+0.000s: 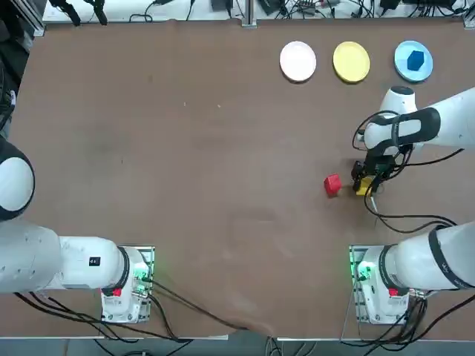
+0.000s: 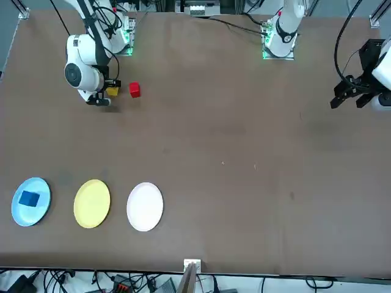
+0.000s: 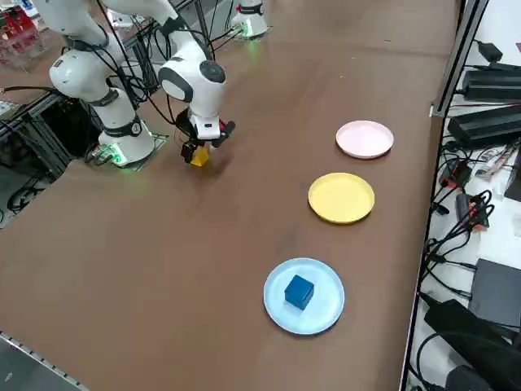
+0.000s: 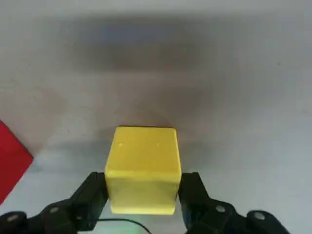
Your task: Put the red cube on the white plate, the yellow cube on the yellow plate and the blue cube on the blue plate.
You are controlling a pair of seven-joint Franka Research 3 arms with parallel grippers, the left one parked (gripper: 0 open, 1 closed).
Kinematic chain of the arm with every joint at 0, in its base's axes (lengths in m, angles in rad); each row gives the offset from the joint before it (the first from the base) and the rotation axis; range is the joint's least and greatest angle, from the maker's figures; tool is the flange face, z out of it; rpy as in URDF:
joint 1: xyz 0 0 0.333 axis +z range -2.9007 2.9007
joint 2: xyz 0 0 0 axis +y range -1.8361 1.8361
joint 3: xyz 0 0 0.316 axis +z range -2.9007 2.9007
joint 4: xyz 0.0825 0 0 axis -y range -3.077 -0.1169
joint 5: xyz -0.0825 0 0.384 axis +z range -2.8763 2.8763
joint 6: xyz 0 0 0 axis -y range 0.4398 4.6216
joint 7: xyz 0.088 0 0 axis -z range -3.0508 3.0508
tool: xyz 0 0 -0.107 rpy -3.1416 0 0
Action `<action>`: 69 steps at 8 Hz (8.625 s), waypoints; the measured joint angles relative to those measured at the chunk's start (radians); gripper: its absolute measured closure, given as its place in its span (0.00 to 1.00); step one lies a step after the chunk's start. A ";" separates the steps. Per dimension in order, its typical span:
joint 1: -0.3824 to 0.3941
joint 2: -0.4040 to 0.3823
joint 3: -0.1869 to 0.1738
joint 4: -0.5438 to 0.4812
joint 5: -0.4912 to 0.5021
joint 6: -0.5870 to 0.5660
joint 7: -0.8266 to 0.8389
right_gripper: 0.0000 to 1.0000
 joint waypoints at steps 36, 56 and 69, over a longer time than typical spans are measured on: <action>-0.034 0.456 0.008 1.592 0.033 -0.990 0.000 0.00; 0.294 0.031 0.021 0.198 0.056 -0.197 0.034 0.00; 0.389 0.135 0.016 0.184 0.089 -0.055 0.096 0.04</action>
